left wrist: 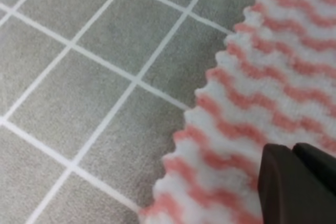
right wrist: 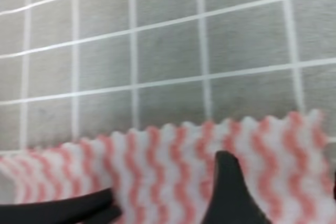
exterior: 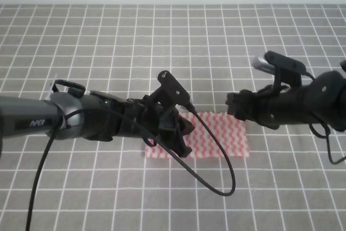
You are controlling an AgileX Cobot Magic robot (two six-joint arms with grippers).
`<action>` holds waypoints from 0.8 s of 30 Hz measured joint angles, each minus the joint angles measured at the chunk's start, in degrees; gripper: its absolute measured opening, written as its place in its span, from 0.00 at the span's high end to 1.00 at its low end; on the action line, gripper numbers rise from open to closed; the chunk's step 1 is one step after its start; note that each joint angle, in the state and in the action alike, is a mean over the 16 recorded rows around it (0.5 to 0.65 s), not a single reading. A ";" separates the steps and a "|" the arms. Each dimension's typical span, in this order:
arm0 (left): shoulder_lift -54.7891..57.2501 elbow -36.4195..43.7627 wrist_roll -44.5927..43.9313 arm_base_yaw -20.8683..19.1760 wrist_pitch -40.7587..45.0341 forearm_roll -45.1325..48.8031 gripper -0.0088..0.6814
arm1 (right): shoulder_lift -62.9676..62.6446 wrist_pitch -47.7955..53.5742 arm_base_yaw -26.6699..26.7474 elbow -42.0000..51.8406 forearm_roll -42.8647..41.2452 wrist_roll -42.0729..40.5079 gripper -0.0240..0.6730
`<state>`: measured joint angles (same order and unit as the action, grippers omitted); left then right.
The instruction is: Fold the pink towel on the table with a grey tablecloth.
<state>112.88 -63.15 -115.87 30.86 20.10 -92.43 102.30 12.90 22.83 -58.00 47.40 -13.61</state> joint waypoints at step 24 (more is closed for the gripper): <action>-6.55 0.70 48.07 -5.50 8.94 30.96 0.98 | 1.39 14.16 -0.13 -3.43 -3.58 -2.39 0.99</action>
<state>106.33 -62.45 -67.79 25.35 29.04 -61.47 103.68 27.06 22.69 -61.43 43.83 -16.00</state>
